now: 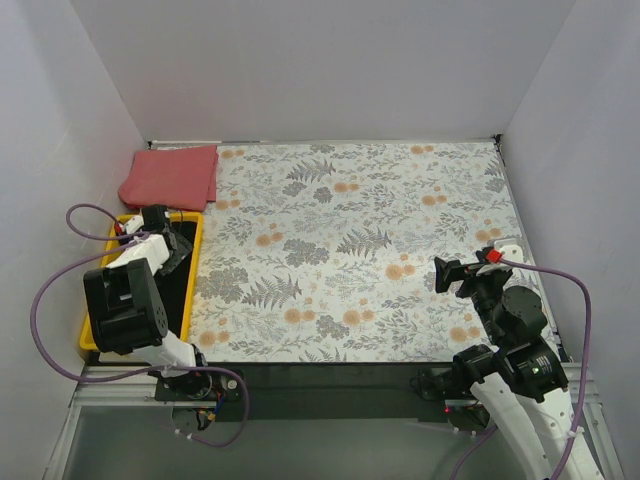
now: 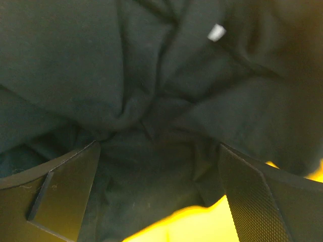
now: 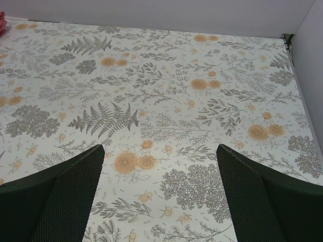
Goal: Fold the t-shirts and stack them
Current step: Grab the tshirt from the pile
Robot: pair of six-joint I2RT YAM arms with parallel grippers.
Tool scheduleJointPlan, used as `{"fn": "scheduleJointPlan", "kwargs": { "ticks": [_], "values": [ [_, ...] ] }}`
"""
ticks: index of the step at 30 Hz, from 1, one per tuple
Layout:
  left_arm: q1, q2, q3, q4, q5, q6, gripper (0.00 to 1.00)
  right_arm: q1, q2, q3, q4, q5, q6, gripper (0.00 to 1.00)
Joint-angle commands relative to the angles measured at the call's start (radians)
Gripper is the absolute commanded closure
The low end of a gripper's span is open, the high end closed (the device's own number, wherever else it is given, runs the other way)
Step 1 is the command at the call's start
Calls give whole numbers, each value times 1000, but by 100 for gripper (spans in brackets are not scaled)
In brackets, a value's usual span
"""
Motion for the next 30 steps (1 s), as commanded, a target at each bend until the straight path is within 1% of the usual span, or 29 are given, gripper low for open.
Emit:
{"fn": "scheduleJointPlan", "kwargs": {
  "ticks": [1,2,4,5,6,7,9,10,11,14,15,16,17,19,20,21,22,23,24,25,26,28,29,30],
  "values": [
    [2,53,21,4,-2,6,3,8,13,-2,54,-7,-5,2],
    [2,67,20,5,4,4,5,8,16,-2,54,-7,-5,2],
    [2,103,13,8,15,0,16,8,22,-2,54,-8,-5,2],
    [2,113,9,11,15,-3,22,8,26,-2,52,-10,-5,2],
    [2,126,4,10,17,0,31,8,29,-2,54,-10,-5,2],
    [4,126,3,10,17,1,47,7,29,-2,54,-10,-7,2],
    [2,104,1,10,8,7,74,8,34,-2,54,-10,-7,2],
    [2,87,6,1,3,15,99,8,37,-2,54,-10,-7,2],
    [1,65,27,-8,-2,20,100,8,37,-1,54,-11,-7,2],
    [-31,-50,82,-47,-38,41,100,10,43,-2,54,-18,-8,2],
    [-50,-108,149,-57,-54,47,100,11,45,-1,54,-18,-8,2],
    [-73,-132,185,-83,-69,56,100,11,43,-2,55,-19,-8,2],
    [-135,-167,234,-96,-89,76,100,11,45,-2,55,-18,-8,2],
    [-223,-178,399,-142,-169,110,100,13,43,-1,55,-16,-8,2],
    [-334,-167,462,-162,-190,143,100,13,45,-2,55,-12,-8,2],
    [-382,-157,590,-174,-207,170,100,11,46,-2,54,-11,-8,2],
    [-430,-146,646,-188,-215,190,100,13,45,-2,55,-13,-8,2],
    [-526,-129,699,-191,-220,208,100,13,46,-1,54,-10,-8,2],
    [-576,-120,757,-190,-220,246,100,11,46,-1,55,-11,-8,2],
    [-619,-108,851,-188,-218,260,100,11,46,1,55,-11,-8,2],
    [-709,-82,901,-188,-210,279,100,13,43,1,55,-7,-8,2],
    [-798,-60,1008,-174,-203,328,100,13,43,1,54,-4,-7,2],
    [-882,-40,1054,-157,-187,357,100,13,40,1,54,-1,-8,2],
    [-925,-32,1055,-142,-177,357,100,13,40,1,54,1,-8,2]
  ]
}}
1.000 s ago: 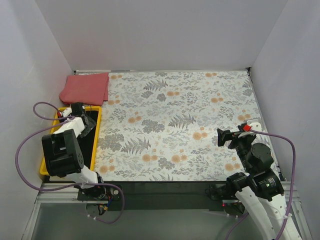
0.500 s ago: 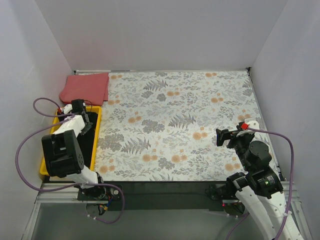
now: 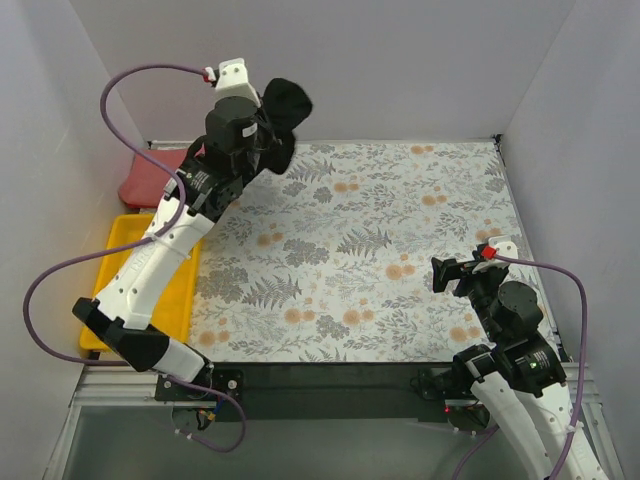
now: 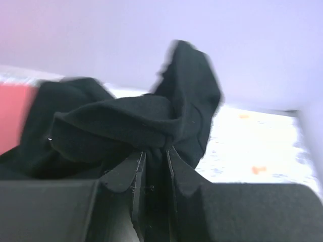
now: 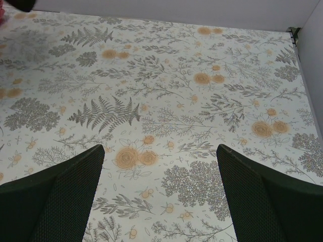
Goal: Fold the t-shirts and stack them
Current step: Move the tshirt to the center of the board
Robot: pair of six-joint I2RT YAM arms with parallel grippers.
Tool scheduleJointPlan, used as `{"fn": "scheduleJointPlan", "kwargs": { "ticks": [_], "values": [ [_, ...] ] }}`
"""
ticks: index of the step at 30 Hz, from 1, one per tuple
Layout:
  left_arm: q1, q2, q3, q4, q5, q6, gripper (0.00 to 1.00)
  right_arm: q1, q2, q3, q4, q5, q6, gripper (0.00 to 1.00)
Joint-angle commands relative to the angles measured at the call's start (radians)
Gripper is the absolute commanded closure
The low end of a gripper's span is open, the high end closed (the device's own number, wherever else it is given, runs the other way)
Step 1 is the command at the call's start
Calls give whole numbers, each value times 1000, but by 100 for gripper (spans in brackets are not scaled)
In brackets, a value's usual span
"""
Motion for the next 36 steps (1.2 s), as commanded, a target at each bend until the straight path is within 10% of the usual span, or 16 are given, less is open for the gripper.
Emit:
{"fn": "scheduleJointPlan", "kwargs": {
  "ticks": [1,8,9,10,11,14,25,36],
  "values": [
    [-148,28,95,38,10,137,100,6,3,2,54,11,-8,2],
    [-357,126,68,131,151,216,93,6,-1,5,51,25,-5,2],
    [-357,131,10,156,221,181,61,6,-3,8,45,34,-4,2],
    [-357,131,-36,176,262,181,61,6,-3,11,43,34,-4,2],
    [-360,132,-73,193,298,147,20,6,-8,16,38,37,-4,2],
    [-366,125,-201,229,432,57,5,6,-1,44,11,34,-4,2],
    [-218,-35,-675,338,371,-267,6,6,343,202,-126,97,165,2],
    [-29,415,-415,353,474,-226,13,-102,673,183,-117,-52,351,6]
  ]
}}
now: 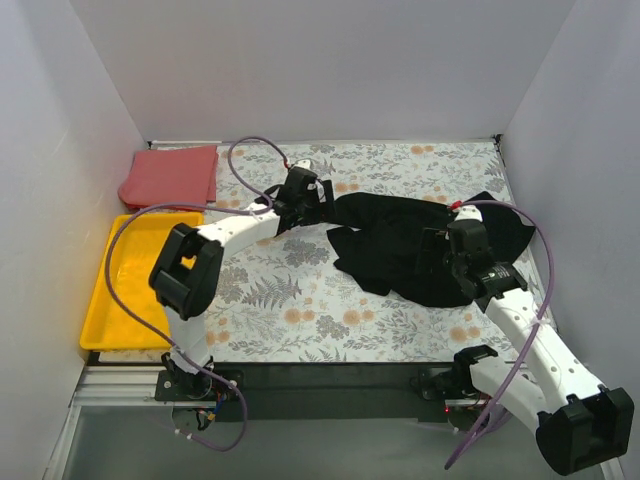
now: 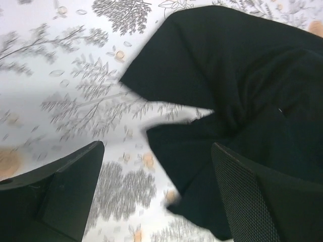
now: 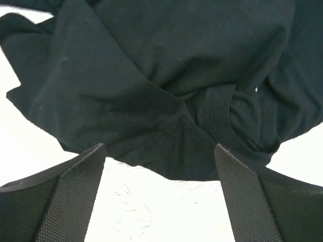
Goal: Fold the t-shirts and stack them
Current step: Move the tshirt to the center of the board, then flatten the tshirt out
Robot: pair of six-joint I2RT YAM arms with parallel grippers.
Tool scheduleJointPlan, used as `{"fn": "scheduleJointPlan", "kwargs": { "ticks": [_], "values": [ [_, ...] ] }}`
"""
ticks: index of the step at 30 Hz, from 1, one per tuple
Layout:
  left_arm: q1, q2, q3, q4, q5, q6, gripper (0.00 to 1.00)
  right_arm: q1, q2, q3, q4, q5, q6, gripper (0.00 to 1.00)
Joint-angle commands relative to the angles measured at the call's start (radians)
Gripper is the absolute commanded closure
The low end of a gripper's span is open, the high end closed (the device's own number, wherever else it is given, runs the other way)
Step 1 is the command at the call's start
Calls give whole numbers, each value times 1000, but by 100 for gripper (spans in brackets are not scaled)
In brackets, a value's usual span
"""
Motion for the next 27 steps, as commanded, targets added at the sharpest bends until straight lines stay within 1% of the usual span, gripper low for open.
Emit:
{"fn": "scheduleJointPlan", "kwargs": {
  "ticks": [1,2,4,5,6,10,15,19,22,23,25,26,27],
  "values": [
    [-1,128,135,-11,33,30,14,-72,14,-7,26,-73,76,7],
    [-1,154,161,-14,33,42,16,-119,19,-14,32,-108,78,8],
    [-1,226,222,-29,43,47,16,-170,34,-40,41,-148,81,9],
    [-1,249,239,-31,45,50,16,-214,37,-47,52,-189,82,10],
    [-1,267,254,-32,42,59,16,-228,45,-54,58,-203,85,10],
    [-1,355,360,-31,-12,114,16,-259,85,-73,78,-247,110,11],
    [-3,450,423,-32,-70,183,20,-268,111,-95,107,-291,145,12],
    [-27,482,417,-34,-90,219,35,-273,132,-115,135,-297,170,12],
    [-50,493,387,-32,-101,225,53,-273,160,-138,173,-319,194,13],
    [-55,494,374,-32,-104,219,71,-274,171,-143,186,-331,208,14],
    [-55,484,342,-34,-134,208,94,-273,209,-161,215,-346,225,15],
    [-55,472,328,-34,-159,205,100,-273,224,-169,247,-355,237,15],
    [-53,458,292,-38,-193,203,100,-274,241,-173,265,-360,240,16]
  ]
}}
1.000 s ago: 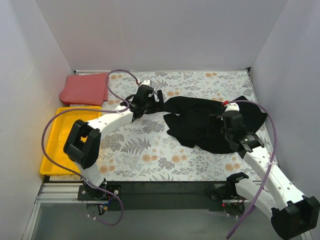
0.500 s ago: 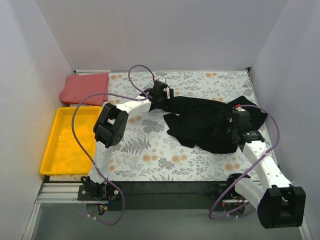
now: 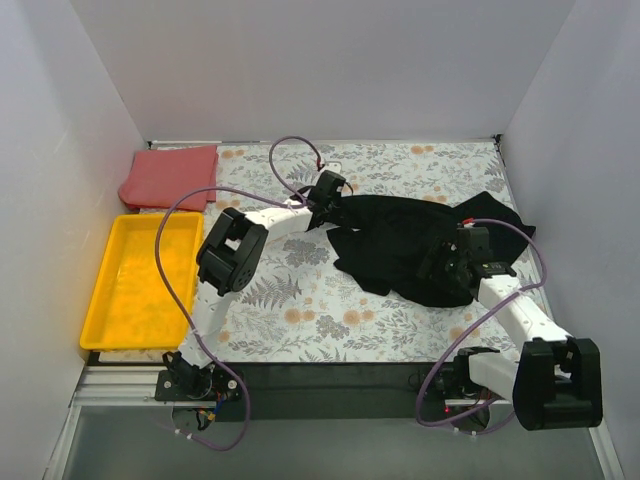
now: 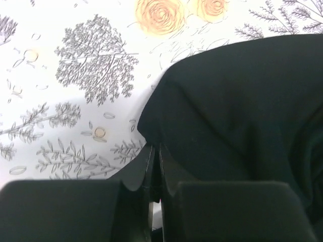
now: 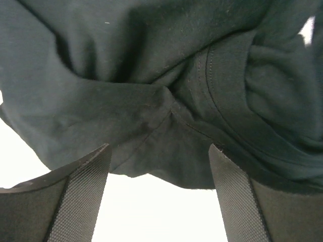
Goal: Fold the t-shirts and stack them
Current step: Flatten the tshirt out
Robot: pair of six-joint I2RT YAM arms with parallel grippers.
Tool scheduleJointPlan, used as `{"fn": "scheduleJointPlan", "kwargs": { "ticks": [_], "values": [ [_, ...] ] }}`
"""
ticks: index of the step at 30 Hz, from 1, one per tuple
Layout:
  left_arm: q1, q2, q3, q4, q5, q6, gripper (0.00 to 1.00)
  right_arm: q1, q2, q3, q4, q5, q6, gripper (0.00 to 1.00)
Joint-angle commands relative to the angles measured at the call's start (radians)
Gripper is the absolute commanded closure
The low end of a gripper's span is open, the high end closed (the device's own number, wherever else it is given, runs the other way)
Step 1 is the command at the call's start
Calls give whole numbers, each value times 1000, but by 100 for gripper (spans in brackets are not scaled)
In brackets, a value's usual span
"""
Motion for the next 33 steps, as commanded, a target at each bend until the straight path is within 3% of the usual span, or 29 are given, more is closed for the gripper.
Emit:
{"fn": "scheduleJointPlan", "kwargs": {
  "ticks": [1,10,16,19,21,24,25,26,29,33],
  "values": [
    [6,-50,-103,-70,-128,-7,100,-4,73,-22,116,-40,44,18],
    [247,-455,-468,-160,-173,-81,100,-59,312,18,256,-5,110,22],
    [284,-718,-681,-168,-132,-54,100,-141,535,259,256,58,55,17],
    [285,-779,-750,-134,-107,-31,100,-133,578,384,240,-51,-14,25],
    [285,-796,-779,-85,-97,-27,100,-59,543,423,202,-102,-78,28],
    [285,-784,-781,-61,-87,-25,100,67,396,409,156,5,-163,28],
    [285,-773,-751,-64,-96,-16,100,296,286,414,132,57,-256,30],
    [285,-776,-752,-67,-92,-18,100,404,297,446,99,125,-276,31],
    [287,-787,-753,-67,-80,-24,100,546,372,495,61,243,-300,31],
    [285,-796,-753,-67,-95,-16,100,657,510,615,-6,338,-316,32]
  ]
}}
